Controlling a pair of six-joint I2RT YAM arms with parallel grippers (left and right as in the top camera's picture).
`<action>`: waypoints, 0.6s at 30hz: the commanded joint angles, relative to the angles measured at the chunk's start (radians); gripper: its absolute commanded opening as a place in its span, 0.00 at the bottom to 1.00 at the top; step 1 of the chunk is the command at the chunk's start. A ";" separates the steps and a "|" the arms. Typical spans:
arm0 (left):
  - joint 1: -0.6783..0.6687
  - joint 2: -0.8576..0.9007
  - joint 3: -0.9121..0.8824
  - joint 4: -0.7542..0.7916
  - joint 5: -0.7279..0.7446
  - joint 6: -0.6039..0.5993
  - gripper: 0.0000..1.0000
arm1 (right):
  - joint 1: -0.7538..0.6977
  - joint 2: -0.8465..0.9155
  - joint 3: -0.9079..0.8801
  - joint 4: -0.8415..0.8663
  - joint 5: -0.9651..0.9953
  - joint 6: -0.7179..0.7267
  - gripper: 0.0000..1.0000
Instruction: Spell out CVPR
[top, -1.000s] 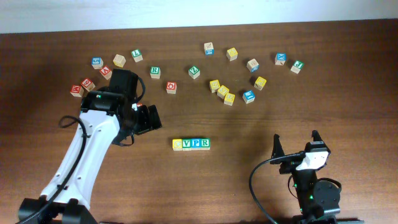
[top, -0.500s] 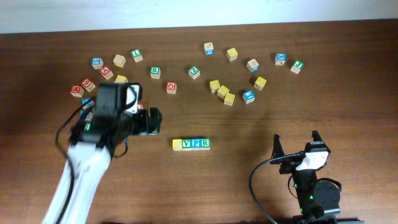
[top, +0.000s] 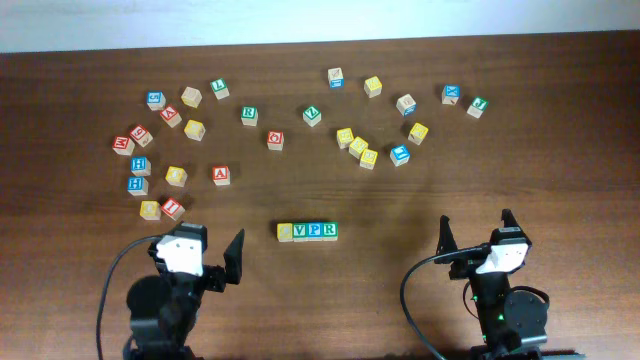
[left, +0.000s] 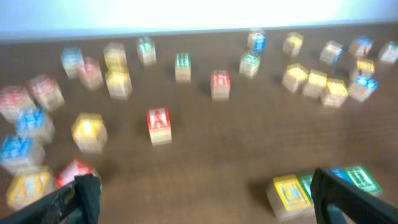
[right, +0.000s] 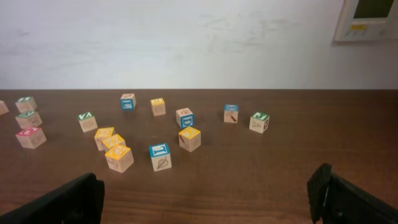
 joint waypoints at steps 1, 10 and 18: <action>0.001 -0.121 -0.105 0.120 -0.007 0.119 0.99 | -0.007 -0.008 -0.005 -0.008 0.001 -0.006 0.98; 0.002 -0.321 -0.171 0.098 -0.356 -0.030 0.99 | -0.007 -0.008 -0.005 -0.008 0.001 -0.006 0.98; 0.002 -0.331 -0.171 0.101 -0.375 -0.093 0.99 | -0.007 -0.008 -0.005 -0.008 0.001 -0.006 0.98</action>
